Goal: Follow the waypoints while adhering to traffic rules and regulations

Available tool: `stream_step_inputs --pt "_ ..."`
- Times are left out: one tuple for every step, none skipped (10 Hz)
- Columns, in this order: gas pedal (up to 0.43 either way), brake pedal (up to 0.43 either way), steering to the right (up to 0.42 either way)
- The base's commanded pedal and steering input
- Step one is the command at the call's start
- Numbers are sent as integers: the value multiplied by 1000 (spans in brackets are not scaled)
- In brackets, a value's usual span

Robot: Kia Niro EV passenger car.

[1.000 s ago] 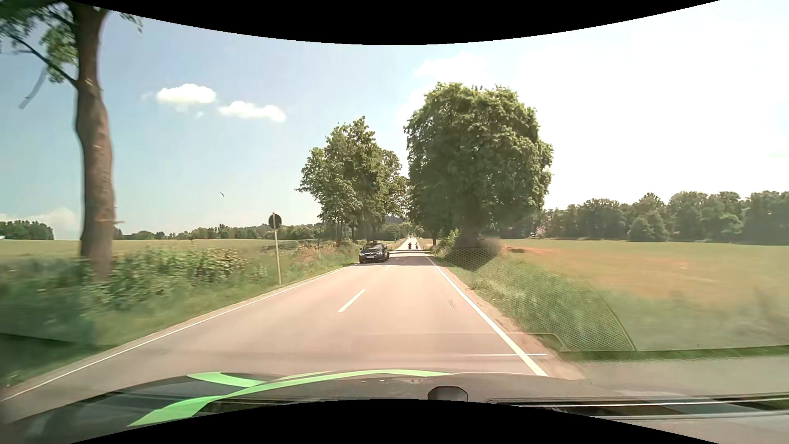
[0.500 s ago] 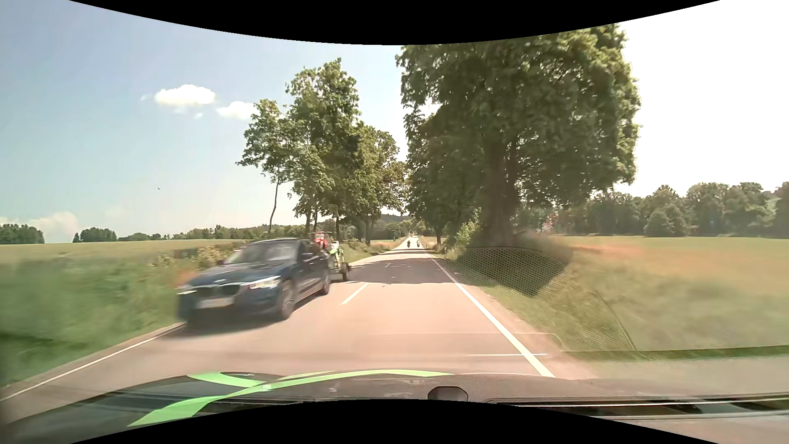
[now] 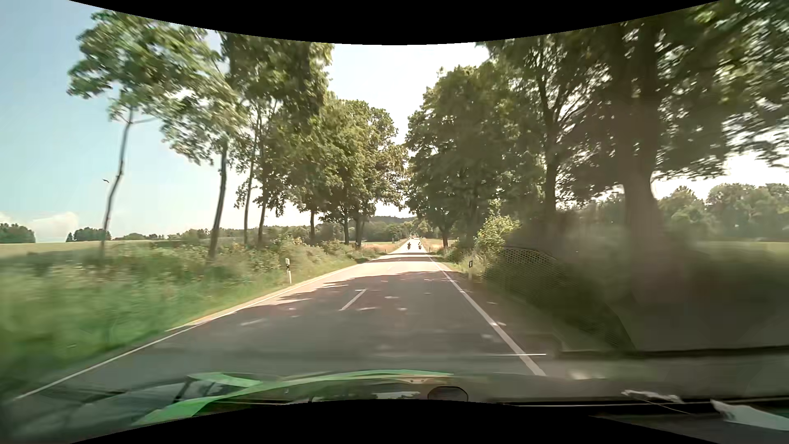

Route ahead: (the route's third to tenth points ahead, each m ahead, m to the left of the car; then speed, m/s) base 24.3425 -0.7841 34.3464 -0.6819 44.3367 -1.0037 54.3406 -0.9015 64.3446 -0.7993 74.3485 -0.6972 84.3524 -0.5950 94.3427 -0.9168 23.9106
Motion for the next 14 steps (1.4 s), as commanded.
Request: stream_step_inputs --pt "169 0 -4" --pt "169 0 -3" --pt "177 0 -3" --pt "197 0 -3" --pt "209 0 -3" --pt "240 0 -3" --pt "240 0 -3" --pt "240 0 -3" --pt "189 0 -2" --pt "150 0 -3" --pt "118 0 -3" --pt "118 0 -3" --pt "110 0 -2" --pt "98 0 -2"
